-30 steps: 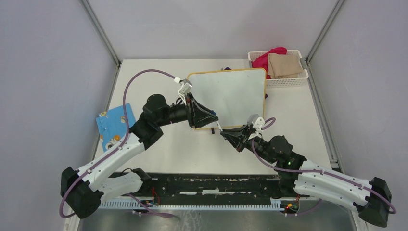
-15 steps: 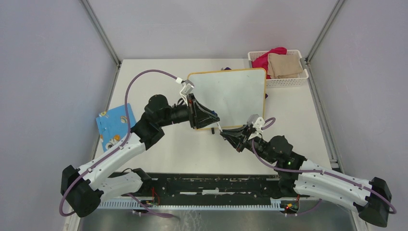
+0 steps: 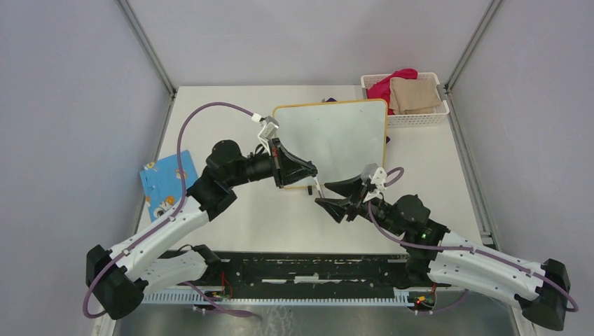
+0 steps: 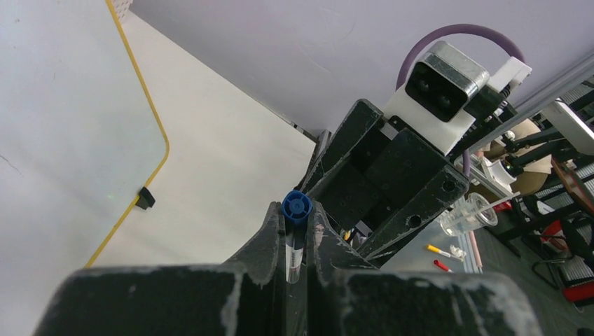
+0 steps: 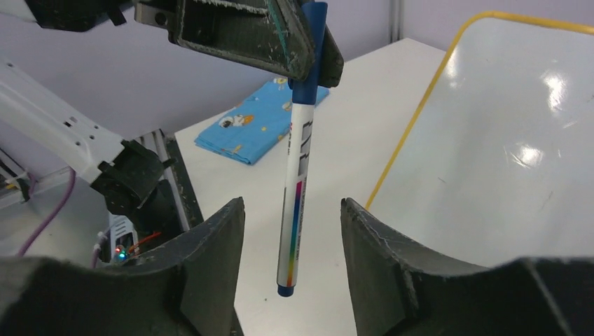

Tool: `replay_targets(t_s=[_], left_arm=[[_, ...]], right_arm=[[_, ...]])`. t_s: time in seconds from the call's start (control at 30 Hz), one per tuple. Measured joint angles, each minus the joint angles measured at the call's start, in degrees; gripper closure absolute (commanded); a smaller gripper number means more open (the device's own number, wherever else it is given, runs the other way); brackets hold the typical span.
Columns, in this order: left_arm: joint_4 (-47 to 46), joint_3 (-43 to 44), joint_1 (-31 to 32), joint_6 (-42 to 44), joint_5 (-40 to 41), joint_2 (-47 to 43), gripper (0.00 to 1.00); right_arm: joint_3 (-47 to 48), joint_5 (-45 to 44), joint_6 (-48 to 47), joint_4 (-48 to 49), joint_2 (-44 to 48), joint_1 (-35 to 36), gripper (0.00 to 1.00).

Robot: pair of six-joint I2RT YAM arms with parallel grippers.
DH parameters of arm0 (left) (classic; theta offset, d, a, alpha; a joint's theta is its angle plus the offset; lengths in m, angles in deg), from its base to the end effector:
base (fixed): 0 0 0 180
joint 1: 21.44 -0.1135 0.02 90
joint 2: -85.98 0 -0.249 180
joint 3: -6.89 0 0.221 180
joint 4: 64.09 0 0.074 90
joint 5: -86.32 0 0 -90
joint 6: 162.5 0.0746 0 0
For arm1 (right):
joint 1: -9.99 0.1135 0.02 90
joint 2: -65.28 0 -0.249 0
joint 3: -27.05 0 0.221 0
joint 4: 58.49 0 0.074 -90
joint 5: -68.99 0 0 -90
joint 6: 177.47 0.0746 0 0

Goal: Write a sentence on the whiteboard
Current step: Open the whiteboard marker at the center of the board.

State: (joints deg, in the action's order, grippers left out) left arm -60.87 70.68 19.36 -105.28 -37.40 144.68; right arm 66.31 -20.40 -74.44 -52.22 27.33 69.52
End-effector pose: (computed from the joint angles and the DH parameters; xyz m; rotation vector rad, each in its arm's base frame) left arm 0.1597 -0.1926 0.3503 0.6349 1.6203 -1.4306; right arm 0.0966 0.1658 0.2913 -0.6103 1.3971 1.0367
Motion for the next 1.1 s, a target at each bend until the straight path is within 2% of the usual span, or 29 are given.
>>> replay_targets(t_s=[0.17,0.37,0.57,0.77,1.1], left_arm=[[-0.04,0.02,0.11,0.00,-0.76,-3.98,0.98],[-0.02,0.07,0.13,0.02,-3.56,-6.51,0.98],[0.02,0.46,0.13,0.04,-5.77,-7.63,0.98],[-0.02,1.05,0.17,0.07,-6.91,-10.27,0.98],[0.22,1.20,0.17,0.15,-7.34,-11.30,0.98]], right_arm=[[4.48,3.76,1.64,0.00,-1.22,-0.02,0.34],[8.59,11.04,5.14,3.54,-4.74,-0.81,0.34],[10.43,17.27,9.88,7.93,-9.09,-2.73,0.41],[10.43,20.63,14.05,11.87,-10.82,-4.63,0.52],[10.43,23.21,18.67,17.40,-13.14,-5.62,0.56]])
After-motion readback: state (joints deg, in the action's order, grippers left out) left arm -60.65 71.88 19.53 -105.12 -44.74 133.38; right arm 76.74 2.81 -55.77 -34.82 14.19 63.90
